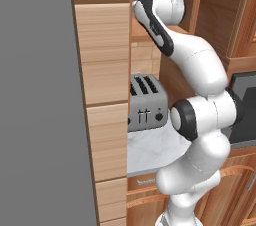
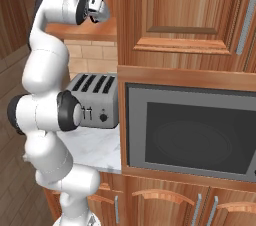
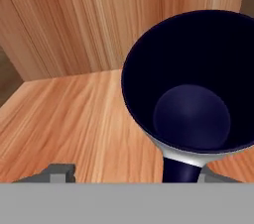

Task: Move the mug from next to the sink to the open cabinet. Then, move the bowl with the tomato to the fridge to clear the area for faucet cleaning.

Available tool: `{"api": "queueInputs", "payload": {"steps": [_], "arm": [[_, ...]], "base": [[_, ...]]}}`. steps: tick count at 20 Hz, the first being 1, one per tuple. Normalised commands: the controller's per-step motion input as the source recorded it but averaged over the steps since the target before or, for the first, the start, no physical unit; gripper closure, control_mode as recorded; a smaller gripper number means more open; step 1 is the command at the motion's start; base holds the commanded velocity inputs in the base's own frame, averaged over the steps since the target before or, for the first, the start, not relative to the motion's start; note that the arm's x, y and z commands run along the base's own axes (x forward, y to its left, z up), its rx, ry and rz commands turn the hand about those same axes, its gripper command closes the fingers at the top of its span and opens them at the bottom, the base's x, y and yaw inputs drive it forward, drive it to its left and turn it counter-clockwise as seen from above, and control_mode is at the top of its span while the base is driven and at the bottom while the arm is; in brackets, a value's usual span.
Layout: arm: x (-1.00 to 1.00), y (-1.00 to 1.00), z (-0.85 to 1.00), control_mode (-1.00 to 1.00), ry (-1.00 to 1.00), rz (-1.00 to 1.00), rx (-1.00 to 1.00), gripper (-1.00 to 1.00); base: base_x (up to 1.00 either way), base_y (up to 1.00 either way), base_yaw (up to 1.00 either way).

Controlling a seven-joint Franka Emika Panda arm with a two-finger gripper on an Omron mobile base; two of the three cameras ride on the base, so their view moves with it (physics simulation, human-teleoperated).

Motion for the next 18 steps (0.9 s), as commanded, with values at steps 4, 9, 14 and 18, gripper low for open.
{"api": "queueInputs", "payload": {"steps": [4,9,14,18], "arm": [[-0.14,0.00,0.04,-1.00,-0.24,0.00,-0.01,-1.00],[0.00,-0.05,-0.01,-1.00,-0.14,0.00,-0.03,-1.00],[0.11,0.00,-0.10,-1.00,0.17,0.00,0.01,-1.00],[0.02,0.00,-0.05,-1.00,0.47,0.00,0.00,-1.00]], "base": [[0.00,0.00,0.00],[0.00,0.00,0.00],[0.00,0.00,0.00],[0.00,0.00,0.00]]}}
